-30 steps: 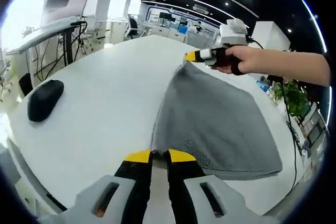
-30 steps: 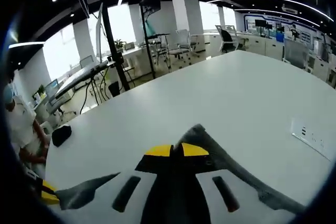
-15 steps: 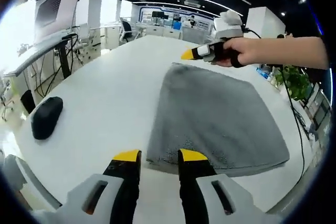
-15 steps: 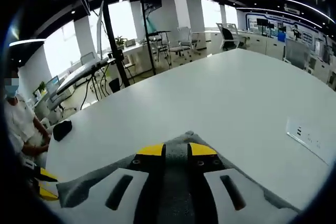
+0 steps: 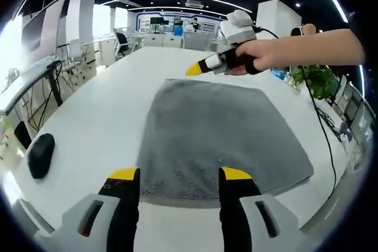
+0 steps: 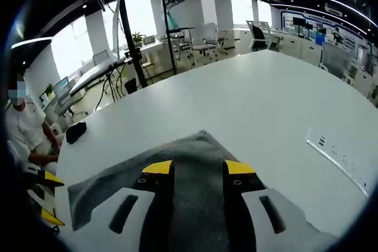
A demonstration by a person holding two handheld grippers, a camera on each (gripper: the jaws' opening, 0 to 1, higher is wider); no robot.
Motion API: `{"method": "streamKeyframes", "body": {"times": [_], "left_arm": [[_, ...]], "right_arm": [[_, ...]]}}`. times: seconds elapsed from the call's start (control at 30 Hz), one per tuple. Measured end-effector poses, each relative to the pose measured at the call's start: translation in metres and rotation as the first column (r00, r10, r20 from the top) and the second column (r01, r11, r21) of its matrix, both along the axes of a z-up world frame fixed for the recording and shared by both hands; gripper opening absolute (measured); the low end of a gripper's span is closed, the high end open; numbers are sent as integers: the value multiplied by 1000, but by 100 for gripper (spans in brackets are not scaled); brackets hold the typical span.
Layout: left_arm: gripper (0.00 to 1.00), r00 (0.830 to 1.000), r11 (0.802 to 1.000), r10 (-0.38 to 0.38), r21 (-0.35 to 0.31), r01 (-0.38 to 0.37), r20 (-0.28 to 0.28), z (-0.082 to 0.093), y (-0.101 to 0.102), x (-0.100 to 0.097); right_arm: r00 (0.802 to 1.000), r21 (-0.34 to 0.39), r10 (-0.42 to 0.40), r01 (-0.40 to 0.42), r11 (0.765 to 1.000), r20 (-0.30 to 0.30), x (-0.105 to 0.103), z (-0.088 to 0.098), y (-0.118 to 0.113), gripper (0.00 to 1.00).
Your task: Fold the towel on the table until its edges align and the towel forms a compact rectangular stack.
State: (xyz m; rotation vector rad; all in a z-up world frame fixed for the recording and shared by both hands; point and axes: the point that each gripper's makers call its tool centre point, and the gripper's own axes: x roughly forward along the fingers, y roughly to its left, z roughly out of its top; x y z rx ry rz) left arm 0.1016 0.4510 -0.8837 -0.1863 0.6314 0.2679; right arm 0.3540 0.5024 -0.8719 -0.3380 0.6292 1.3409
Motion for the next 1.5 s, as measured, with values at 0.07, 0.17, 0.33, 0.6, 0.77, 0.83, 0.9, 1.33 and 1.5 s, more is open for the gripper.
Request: {"method": "streamKeyframes", "body": {"times": [0.07, 0.17, 0.33, 0.6, 0.77, 0.83, 0.9, 1.33, 1.5], "left_arm": [[58, 1000, 1000, -13, -2, 13, 3, 2, -6, 2], [60, 999, 999, -37, -6, 37, 4, 5, -16, 4], [64, 997, 997, -80, -17, 81, 13, 14, -37, 11], [69, 991, 990, -135, -23, 136, 20, 23, -63, 19], [71, 987, 987, -158, -28, 159, 25, 27, -75, 22], [71, 986, 986, -167, -26, 167, 27, 31, -82, 24], [71, 984, 984, -178, -24, 178, 25, 32, -87, 26], [71, 961, 960, -277, -37, 277, 12, 32, -133, 42], [71, 943, 942, -334, -37, 333, 5, 32, -151, 50]], "right_arm": [[1000, -3, -5, 5, 1000, -3, 0, 3, -8, 32], [1000, -12, -7, 7, 1000, 0, 5, 6, -22, 32], [1000, -14, -17, 17, 1000, 7, 13, 13, -40, 33], [999, -14, -29, 29, 999, 15, 22, 22, -67, 35], [999, -19, -37, 37, 999, 8, 27, 23, -84, 36], [999, -20, -41, 41, 999, 4, 29, 24, -91, 36], [999, -19, -46, 46, 999, 1, 31, 25, -99, 36], [993, -47, -116, 117, 992, 9, 50, 23, -162, 35], [989, -51, -145, 146, 988, 7, 57, 22, -182, 35]]}}
